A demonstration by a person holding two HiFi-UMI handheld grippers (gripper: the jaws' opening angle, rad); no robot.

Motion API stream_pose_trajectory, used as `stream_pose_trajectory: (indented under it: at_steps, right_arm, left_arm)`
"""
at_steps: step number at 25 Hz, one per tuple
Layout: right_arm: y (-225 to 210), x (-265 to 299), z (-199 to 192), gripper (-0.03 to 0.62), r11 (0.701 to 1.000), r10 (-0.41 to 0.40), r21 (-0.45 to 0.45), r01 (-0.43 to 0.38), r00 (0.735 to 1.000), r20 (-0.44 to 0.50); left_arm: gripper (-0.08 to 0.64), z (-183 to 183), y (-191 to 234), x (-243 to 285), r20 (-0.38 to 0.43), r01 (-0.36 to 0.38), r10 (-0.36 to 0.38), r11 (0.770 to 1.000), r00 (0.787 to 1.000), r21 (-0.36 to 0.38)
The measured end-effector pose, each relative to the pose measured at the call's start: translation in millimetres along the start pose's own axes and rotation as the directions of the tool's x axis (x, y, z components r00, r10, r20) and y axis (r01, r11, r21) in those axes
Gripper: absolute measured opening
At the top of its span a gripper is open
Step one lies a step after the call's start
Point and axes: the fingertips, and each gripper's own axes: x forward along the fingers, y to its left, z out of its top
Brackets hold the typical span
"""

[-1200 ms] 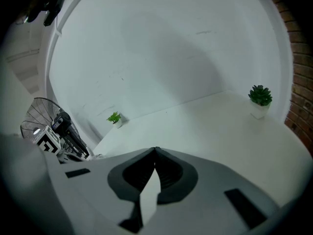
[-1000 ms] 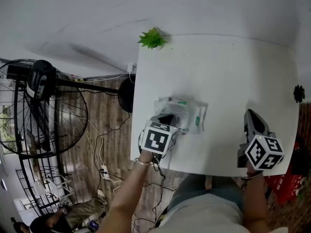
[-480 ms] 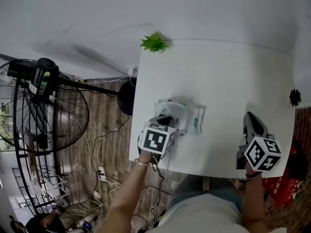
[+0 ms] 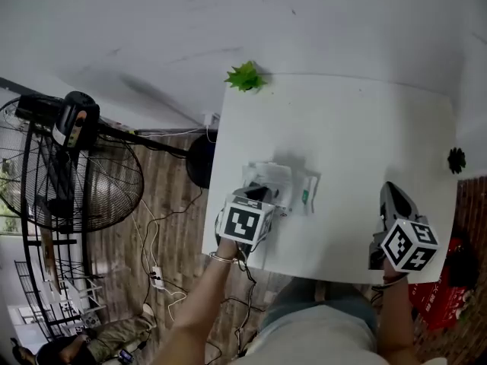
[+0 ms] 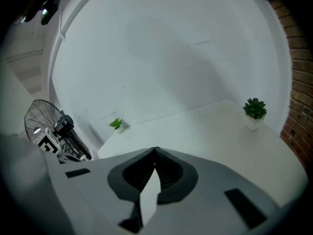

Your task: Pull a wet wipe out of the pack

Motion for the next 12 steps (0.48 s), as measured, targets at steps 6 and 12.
stream_pose_trajectory:
  at_steps: [6,12]
  right_arm:
    - [-1,-5,3,0.002,1.0,0.001,0.0,-0.001,1.0,0.01]
    - [-3,-10,7,0.002,1.0,0.005,0.0,-0.005,1.0,0.021]
  left_arm:
    - [0.013,3,0,-7,0.014,-0.015,0.015,1.0,1.0,-0.002]
    - [0.014,6,-1,-14,0.032,-0.028,0.029,1.0,0.999,-0.012]
